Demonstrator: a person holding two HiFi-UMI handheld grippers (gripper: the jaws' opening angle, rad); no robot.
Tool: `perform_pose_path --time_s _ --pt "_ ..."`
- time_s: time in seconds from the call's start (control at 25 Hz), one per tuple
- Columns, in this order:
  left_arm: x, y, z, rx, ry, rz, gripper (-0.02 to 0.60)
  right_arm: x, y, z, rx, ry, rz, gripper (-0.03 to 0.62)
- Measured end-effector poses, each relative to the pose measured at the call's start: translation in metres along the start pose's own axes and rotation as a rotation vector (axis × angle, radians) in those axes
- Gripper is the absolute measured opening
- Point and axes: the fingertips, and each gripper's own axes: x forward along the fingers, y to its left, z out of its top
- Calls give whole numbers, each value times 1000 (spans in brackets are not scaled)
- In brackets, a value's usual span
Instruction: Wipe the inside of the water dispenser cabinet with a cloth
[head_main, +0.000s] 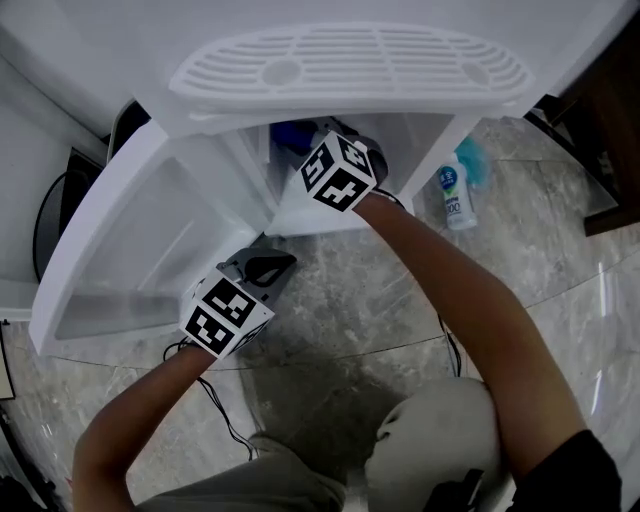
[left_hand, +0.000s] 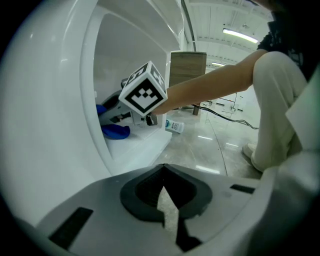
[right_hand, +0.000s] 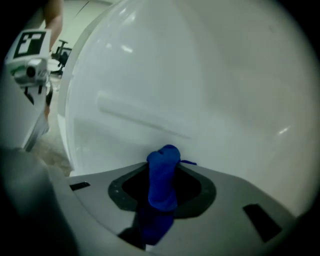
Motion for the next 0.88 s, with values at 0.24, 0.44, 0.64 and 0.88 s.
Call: perform_pose_path --time_s 0.24,0.44,0.64,0.88 --pt "8 -11 10 28 0 -30 8 -53 -48 67 170 -336 -212 101" --pt "8 -15 13 44 0 -40 8 -103 -56 130 200 -632 -313 101" --pt "2 -12 9 19 3 -33 8 -118 -57 149 263 -725 -350 100" --pt "2 -12 4 7 4 -39 8 -112 -65 146 259 -719 -375 100"
